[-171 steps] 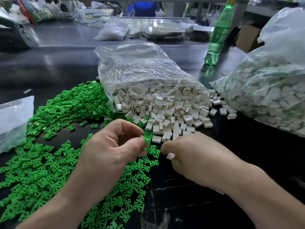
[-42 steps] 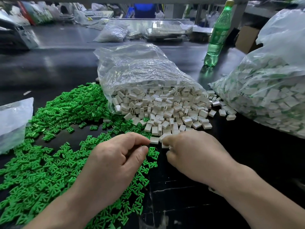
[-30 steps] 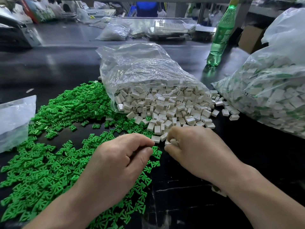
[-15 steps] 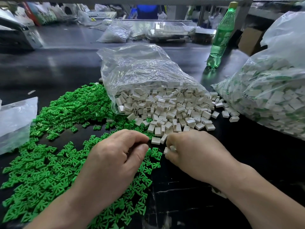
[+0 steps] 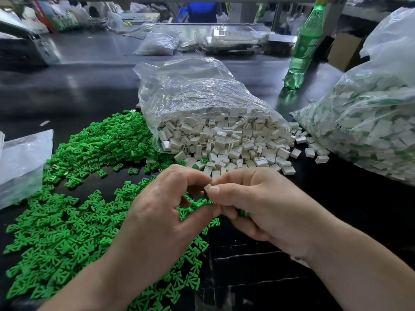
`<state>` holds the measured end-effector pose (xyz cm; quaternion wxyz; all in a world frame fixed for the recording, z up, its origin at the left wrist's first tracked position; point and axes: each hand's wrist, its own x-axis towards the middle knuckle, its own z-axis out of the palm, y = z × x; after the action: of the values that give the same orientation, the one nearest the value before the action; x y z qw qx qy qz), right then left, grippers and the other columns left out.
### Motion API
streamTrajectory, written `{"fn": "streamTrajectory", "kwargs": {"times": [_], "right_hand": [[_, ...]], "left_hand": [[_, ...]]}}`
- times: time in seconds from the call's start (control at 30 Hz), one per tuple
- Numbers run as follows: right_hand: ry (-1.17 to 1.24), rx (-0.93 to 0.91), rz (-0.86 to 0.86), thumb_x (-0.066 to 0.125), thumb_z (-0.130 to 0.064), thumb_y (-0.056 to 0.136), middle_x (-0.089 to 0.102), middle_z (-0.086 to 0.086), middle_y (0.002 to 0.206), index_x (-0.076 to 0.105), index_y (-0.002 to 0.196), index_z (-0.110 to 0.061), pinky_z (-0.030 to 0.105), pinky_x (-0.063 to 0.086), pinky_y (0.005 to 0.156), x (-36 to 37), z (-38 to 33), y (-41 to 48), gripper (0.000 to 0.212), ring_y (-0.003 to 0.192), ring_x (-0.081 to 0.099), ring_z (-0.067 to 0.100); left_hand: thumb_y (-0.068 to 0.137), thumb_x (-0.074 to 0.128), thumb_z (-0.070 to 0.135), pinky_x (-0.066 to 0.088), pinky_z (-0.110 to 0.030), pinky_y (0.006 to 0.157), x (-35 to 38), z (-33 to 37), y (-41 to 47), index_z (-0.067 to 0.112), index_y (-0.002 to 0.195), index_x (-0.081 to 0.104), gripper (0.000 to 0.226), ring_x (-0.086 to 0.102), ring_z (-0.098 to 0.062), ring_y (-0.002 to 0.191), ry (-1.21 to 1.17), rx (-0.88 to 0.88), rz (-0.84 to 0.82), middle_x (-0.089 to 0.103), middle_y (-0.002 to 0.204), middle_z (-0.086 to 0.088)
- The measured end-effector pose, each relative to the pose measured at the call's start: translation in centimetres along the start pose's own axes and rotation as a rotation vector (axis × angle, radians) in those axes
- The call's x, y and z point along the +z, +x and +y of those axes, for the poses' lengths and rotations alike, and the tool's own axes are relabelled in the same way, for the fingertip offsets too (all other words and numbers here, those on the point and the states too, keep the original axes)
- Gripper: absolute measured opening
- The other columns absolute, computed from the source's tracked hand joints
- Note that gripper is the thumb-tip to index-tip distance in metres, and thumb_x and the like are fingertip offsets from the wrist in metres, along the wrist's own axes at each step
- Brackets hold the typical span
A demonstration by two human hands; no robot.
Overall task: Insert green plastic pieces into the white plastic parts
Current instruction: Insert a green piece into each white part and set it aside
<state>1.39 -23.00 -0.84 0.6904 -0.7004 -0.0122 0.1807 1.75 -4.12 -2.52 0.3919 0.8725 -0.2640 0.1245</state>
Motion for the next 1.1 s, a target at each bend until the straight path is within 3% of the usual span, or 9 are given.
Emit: {"fn": "streamTrajectory", "kwargs": {"times": [0.17,0.33,0.5,0.6,0.7,0.8,0.9,0.97,1.1], "right_hand": [[0.113,0.064,-0.147,0.072,-0.037,0.082,0.053,0.0,0.062,0.069,0.071,-0.022,0.014,0.025,0.034,0.1,0.0,-0.2,0.019,0.04,0.04,0.009],[0.503,0.088,-0.348,0.07,-0.027,0.084,0.06,0.002,0.072,0.068,0.079,-0.016,0.014,0.036,0.032,0.0,0.5,0.3,0.011,0.042,0.052,0.005],[0.619,0.126,-0.415,0.072,-0.017,0.081,0.061,0.004,0.078,0.069,0.099,-0.013,0.014,0.036,0.033,0.1,1.1,0.6,0.019,0.047,0.056,0.007],[0.539,0.104,-0.449,0.079,-0.036,0.082,0.063,0.0,0.078,0.071,0.087,-0.017,0.012,0.037,0.035,0.4,1.0,0.4,0.021,0.05,0.055,0.005],[0.442,0.101,-0.401,0.078,-0.034,0.085,0.063,-0.006,0.075,0.066,0.076,-0.02,0.012,0.035,0.035,0.6,0.9,0.2,0.02,0.05,0.049,0.005],[0.474,0.09,-0.299,0.077,-0.024,0.083,0.062,-0.001,0.074,0.071,0.08,-0.02,0.013,0.033,0.033,0.7,0.8,0.3,0.008,0.048,0.049,0.006],[0.416,0.029,-0.156,0.072,-0.019,0.084,0.064,0.004,0.079,0.072,0.083,-0.018,0.015,0.03,0.032,0.4,0.6,0.5,0.001,0.046,0.045,0.008],[0.358,-0.003,-0.07,0.07,-0.018,0.088,0.063,0.006,0.079,0.072,0.085,-0.019,0.014,0.029,0.033,0.3,0.5,0.5,0.004,0.046,0.043,0.01],[0.346,0.008,0.006,0.065,-0.019,0.093,0.061,0.007,0.077,0.074,0.089,-0.019,0.015,0.029,0.033,0.4,0.4,0.4,0.01,0.046,0.043,0.012]], "left_hand": [[0.081,0.063,0.05,0.046,-0.01,0.071,-0.2,0.3,0.1,0.033,0.1,0.063,0.025,0.062,-0.004,0.086,-0.062,0.019,0.029,0.063,0.094,0.018],[0.083,0.064,0.045,0.048,-0.012,0.072,-0.4,0.6,0.0,0.033,0.105,0.063,0.025,0.066,-0.013,0.087,-0.153,-0.013,0.092,0.067,0.094,0.012],[0.08,0.066,0.049,0.053,-0.033,0.075,-0.6,0.8,0.0,0.036,0.104,0.063,0.027,0.066,-0.02,0.092,-0.229,-0.018,0.121,0.063,0.106,0.011],[0.076,0.068,0.051,0.053,-0.028,0.075,-0.6,0.8,0.0,0.036,0.101,0.061,0.03,0.065,-0.017,0.093,-0.203,-0.025,0.105,0.063,0.107,0.013],[0.077,0.069,0.048,0.048,-0.013,0.078,-0.4,0.9,0.0,0.032,0.101,0.061,0.03,0.064,-0.011,0.095,-0.165,-0.014,0.102,0.062,0.107,0.015],[0.079,0.065,0.05,0.04,-0.003,0.083,-0.7,0.8,0.0,0.03,0.107,0.059,0.036,0.06,0.001,0.102,-0.076,0.02,0.068,0.061,0.11,0.02],[0.083,0.057,0.055,0.04,-0.003,0.081,-1.4,-0.3,0.3,0.034,0.116,0.055,0.04,0.054,0.01,0.105,0.06,-0.008,0.028,0.058,0.109,0.026],[0.09,0.049,0.062,0.044,-0.011,0.075,-2.1,-1.3,0.6,0.032,0.123,0.055,0.045,0.055,0.005,0.097,0.284,-0.079,0.013,0.056,0.107,0.022],[0.081,0.021,0.079,0.042,-0.038,0.095,-2.1,-2.8,1.1,0.031,0.133,0.052,0.077,0.051,-0.015,0.113,0.736,-0.314,-0.253,0.055,0.121,0.006]]}}
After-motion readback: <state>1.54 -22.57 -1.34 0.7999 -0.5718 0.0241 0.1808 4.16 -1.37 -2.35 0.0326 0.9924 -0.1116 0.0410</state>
